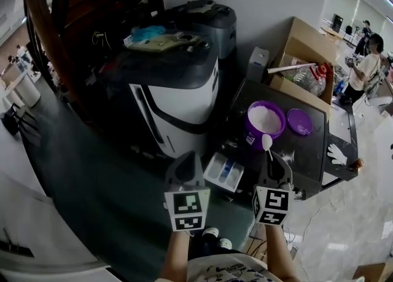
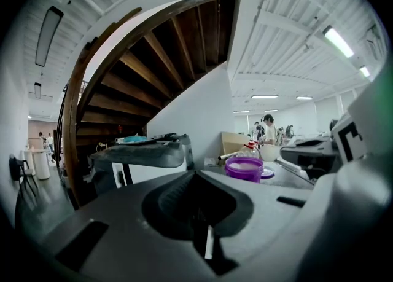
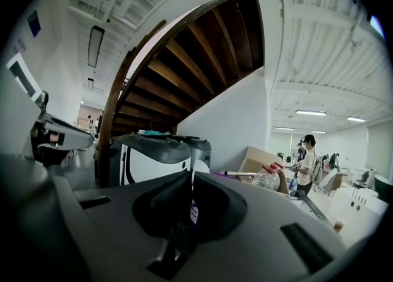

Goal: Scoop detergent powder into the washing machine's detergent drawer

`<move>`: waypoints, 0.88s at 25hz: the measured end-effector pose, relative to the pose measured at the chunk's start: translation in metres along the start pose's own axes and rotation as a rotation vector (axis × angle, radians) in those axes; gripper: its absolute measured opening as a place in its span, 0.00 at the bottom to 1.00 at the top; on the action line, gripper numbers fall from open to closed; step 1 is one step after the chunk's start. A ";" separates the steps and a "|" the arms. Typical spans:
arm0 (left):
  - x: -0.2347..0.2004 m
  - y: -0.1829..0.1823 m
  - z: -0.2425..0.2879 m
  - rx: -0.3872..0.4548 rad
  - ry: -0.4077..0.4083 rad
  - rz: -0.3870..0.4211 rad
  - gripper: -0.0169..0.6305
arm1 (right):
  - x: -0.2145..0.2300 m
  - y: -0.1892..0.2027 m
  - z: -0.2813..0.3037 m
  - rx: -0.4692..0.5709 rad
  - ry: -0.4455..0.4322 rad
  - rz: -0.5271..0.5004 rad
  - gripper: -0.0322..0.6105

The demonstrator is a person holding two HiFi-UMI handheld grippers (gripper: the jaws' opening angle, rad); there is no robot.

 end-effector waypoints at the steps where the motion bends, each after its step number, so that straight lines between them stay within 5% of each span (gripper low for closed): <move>1: 0.001 -0.003 -0.002 0.008 -0.001 0.003 0.03 | 0.001 -0.004 -0.003 0.011 0.000 0.009 0.08; 22: 0.007 -0.034 -0.029 0.103 -0.014 0.021 0.03 | 0.011 -0.043 -0.041 0.137 -0.017 0.073 0.08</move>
Point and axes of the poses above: the fingertips, and each gripper's own axes: z forward along the fingers, x to its right, y out of its underside, the point moved 5 cm from there along -z, backward along the fingers, and after that the axes turned 14 degrees about -x, right-handed, at the moved point
